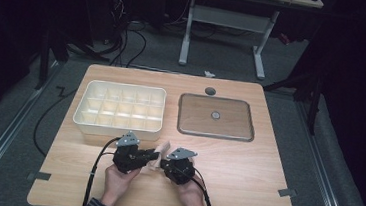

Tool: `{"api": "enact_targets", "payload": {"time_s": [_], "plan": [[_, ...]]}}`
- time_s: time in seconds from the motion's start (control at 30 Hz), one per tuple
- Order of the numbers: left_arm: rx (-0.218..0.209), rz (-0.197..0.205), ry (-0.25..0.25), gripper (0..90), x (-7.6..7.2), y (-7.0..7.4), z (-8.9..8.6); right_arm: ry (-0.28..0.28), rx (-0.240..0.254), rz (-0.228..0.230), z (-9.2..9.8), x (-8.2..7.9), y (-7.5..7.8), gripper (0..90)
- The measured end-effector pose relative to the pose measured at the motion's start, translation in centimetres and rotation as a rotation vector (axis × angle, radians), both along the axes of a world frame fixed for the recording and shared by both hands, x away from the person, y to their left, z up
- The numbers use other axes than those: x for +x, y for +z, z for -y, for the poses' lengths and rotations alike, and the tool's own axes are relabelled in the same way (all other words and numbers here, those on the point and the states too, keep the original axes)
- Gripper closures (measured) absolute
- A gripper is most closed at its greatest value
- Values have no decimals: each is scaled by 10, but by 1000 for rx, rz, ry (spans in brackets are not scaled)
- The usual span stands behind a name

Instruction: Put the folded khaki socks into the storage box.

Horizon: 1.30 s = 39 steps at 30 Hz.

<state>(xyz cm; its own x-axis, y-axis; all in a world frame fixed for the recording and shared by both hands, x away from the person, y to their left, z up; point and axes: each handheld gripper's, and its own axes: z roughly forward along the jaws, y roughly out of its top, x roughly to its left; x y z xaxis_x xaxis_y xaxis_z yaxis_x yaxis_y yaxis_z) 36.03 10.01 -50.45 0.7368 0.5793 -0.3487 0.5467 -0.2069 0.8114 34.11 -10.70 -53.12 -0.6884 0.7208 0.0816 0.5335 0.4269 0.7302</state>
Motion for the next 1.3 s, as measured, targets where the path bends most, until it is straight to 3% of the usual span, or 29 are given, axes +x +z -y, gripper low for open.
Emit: {"api": "enact_targets", "payload": {"time_s": [0.13,0.23,0.37,0.53,0.6,0.73,0.8,1.0,1.3], "plan": [[0,-7,-9,802,1,-1,-1,9,47,-30,-7,2,-2,849],[25,-2,2,802,0,-1,-2,19,37,-25,-12,1,-1,846],[39,-13,14,802,0,-1,-7,13,81,-62,-7,1,0,777],[57,-20,19,801,0,-1,-9,-23,100,2,7,-7,13,776],[62,-15,20,801,-1,0,-9,-55,78,37,17,-8,18,773],[77,-6,25,800,-2,3,-8,-132,55,63,37,-9,22,725],[75,-3,29,800,-2,4,-7,-174,16,88,46,-10,22,695],[87,7,33,800,-4,8,-6,-248,-19,93,63,-11,18,655],[109,7,33,800,-5,9,-3,-256,-11,45,69,-10,5,709]]}}
